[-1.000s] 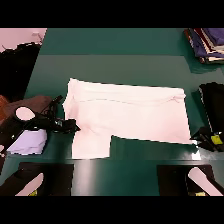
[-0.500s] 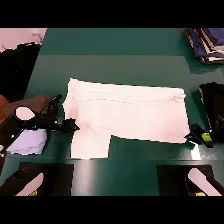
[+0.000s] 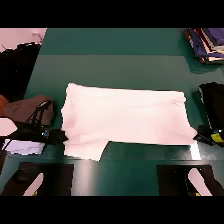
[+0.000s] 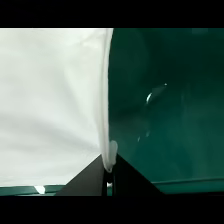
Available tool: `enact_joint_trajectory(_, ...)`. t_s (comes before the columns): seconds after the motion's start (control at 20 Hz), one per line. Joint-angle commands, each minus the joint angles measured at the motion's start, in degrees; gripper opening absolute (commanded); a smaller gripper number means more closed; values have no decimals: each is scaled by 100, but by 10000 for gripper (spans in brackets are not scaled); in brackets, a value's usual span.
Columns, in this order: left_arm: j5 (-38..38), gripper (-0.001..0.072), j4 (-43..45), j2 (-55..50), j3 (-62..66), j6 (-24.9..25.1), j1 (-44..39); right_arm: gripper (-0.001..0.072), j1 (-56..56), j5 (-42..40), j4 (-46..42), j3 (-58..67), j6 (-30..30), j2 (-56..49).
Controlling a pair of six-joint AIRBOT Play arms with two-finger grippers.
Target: Fold the shirts.
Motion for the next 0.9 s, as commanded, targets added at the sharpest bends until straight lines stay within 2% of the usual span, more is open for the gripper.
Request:
enact_joint_trajectory(0.0,-345,22,-92,197,216,-188,-2,16,151,258,-177,85,140,702)
enact_joint_trajectory(0.2,782,23,179,-466,1078,136,0,16,785,-57,-149,734,420,317)
enact_joint_trajectory(0.45,2006,25,463,-2238,2201,271,4,16,1394,-544,-127,2201,549,-1335)
enact_joint_trajectory(0.6,2542,25,463,-3307,2839,269,4,17,1646,-546,-120,3016,553,-2406)
enact_joint_trajectory(0.75,2983,27,435,-4094,3272,262,4,18,1648,-643,522,3683,566,-3353)
enact_joint_trajectory(0.8,3021,159,411,-4275,3392,262,4,19,1582,-702,855,3862,560,-3602)
enact_joint_trajectory(0.85,3005,487,341,-4413,3497,240,4,29,1499,-732,1241,4057,487,-3851)
